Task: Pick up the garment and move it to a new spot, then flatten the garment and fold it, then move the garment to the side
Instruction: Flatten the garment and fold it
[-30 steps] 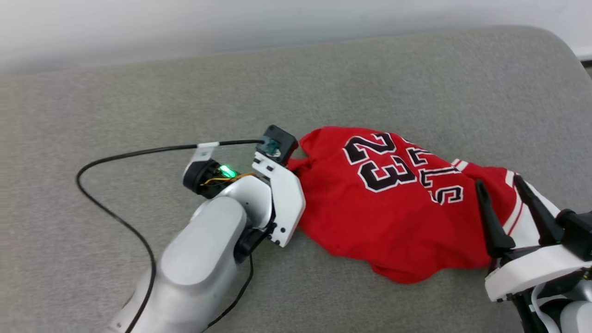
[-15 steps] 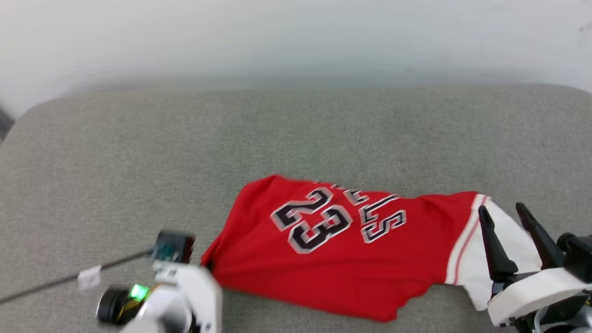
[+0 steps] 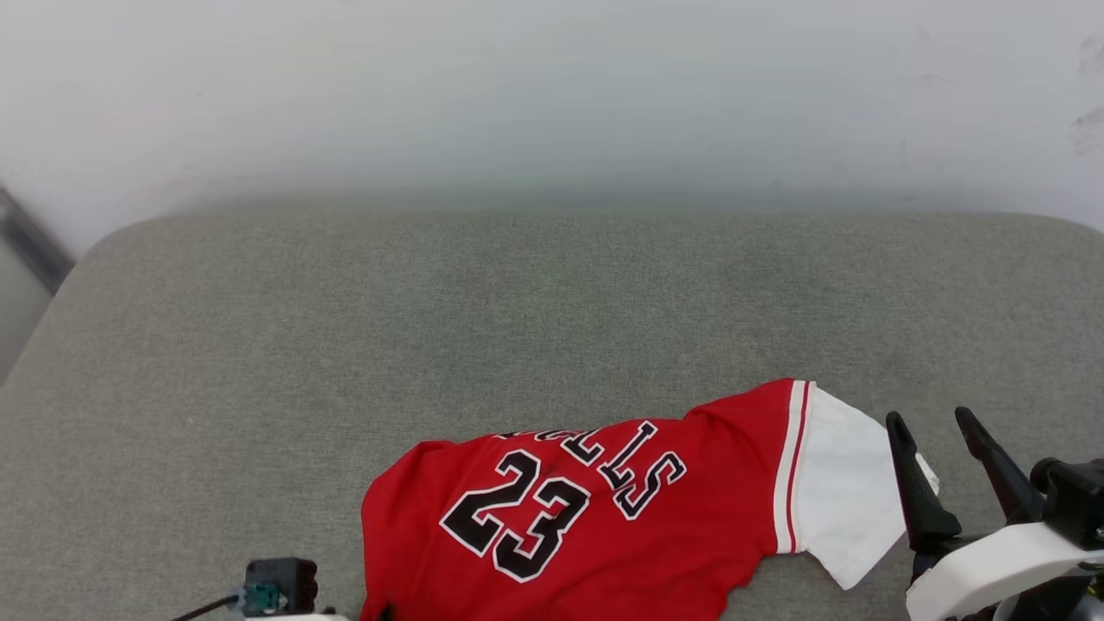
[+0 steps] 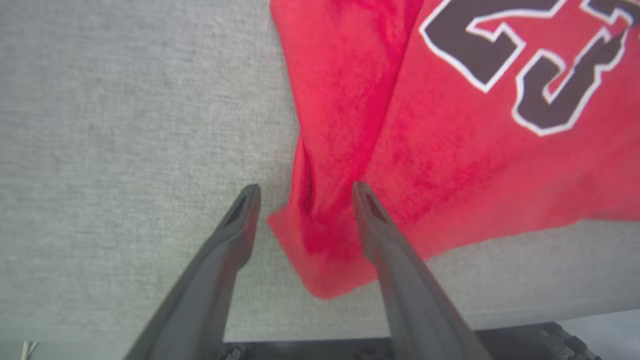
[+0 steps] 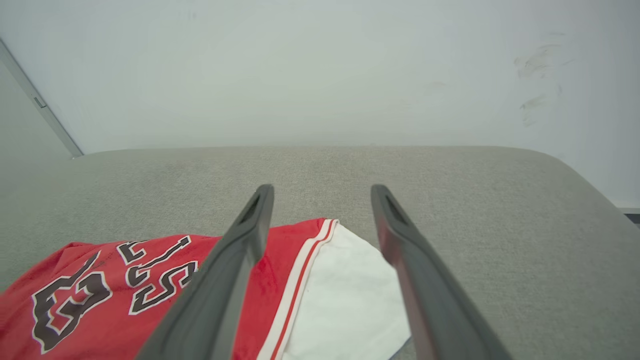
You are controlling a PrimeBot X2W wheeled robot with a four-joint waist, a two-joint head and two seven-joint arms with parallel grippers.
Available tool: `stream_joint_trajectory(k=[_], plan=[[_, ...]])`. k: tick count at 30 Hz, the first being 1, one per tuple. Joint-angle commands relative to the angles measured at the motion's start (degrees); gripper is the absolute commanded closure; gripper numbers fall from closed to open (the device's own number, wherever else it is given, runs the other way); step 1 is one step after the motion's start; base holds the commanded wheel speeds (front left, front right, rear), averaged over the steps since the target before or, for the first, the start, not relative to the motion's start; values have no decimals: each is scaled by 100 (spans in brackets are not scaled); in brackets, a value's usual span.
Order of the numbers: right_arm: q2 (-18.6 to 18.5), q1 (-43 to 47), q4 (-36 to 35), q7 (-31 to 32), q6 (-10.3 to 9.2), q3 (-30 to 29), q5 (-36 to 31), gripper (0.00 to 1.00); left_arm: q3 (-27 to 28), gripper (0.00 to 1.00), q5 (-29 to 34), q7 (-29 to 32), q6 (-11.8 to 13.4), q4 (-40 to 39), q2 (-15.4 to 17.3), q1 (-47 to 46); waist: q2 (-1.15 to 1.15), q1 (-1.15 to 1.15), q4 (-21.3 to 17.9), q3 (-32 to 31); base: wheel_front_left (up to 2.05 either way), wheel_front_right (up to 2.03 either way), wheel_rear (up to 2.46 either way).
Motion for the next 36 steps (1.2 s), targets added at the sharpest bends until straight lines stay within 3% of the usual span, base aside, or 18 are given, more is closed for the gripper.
stream_joint_trajectory(k=[1,7,13,23,32,34,35,36], plan=[[31,103,-37,18,-2,5,-21,0,28,0,98,-135,21,-46,-5,-165,0,1,1,-58,0,0,0],[74,94,-136,92,-2,28,-19,0,121,0,424,-700,-79,-143,10,-853,0,1,-90,-63,0,0,0],[98,-90,-204,118,-2,57,7,0,-44,0,383,-419,-466,84,-54,-1904,0,1,-288,285,0,0,0],[100,-481,-15,-84,-2,170,133,0,-534,0,328,1117,-1113,1223,203,-3269,0,1,-731,1060,0,0,0],[64,-729,328,-320,-2,253,239,0,-1130,0,42,2834,-1425,1884,238,-3232,0,1,-917,1337,0,0,0],[65,-758,373,-353,-2,251,257,0,-1212,53,-41,3038,-1448,1849,195,-3155,0,1,-924,1343,0,0,0],[66,-759,397,-367,-2,249,258,0,-1223,100,-11,3002,-1453,1798,191,-3162,0,1,-921,1337,0,0,0],[65,-753,421,-364,-2,240,268,0,-1237,100,3,2988,-1467,1767,190,-3157,0,1,-913,1322,0,0,0]])
